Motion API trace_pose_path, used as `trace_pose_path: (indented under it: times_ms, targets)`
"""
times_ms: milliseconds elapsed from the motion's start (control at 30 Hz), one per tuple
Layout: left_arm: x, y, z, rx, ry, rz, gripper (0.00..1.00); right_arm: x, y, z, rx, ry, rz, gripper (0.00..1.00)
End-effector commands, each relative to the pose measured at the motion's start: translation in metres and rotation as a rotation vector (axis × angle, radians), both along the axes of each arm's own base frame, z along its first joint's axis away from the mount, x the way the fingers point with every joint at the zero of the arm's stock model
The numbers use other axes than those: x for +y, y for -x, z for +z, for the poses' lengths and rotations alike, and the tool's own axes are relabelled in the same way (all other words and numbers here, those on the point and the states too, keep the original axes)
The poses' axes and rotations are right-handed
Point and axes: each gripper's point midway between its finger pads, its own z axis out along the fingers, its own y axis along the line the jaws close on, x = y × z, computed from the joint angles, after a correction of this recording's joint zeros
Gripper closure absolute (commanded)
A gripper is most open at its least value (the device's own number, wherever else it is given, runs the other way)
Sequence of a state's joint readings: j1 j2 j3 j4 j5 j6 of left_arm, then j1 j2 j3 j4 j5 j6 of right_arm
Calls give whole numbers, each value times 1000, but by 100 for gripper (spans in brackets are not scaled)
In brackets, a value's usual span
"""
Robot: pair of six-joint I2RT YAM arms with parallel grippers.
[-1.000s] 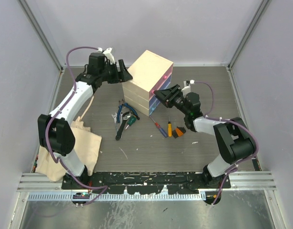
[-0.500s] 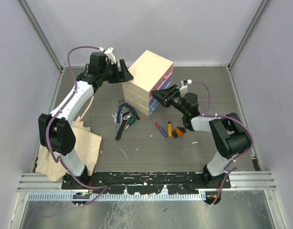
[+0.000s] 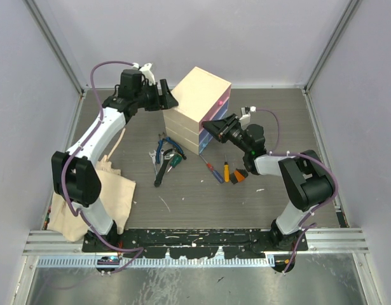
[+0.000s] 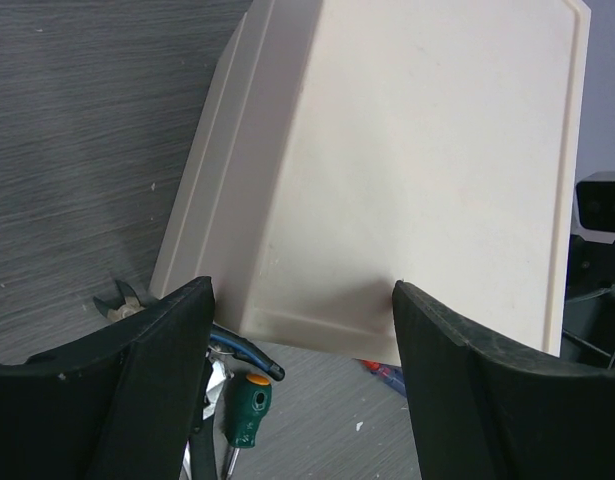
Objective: Sort the tools into containers
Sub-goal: Open the drawer in the storage box.
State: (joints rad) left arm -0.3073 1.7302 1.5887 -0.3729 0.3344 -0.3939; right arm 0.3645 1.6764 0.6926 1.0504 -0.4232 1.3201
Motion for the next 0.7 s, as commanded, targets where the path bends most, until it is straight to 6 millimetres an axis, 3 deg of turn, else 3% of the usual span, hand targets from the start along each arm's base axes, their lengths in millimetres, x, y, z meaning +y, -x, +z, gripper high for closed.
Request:
trace_pose_path:
  times_ms: [0,667]
  targets:
    - [6,1,-9,24,-71,4,28,-6,5,27,-106,-22,-38,82]
    - [9,-1,-14,36,-94,18,28,-40,32,9,-84,50,-74,84]
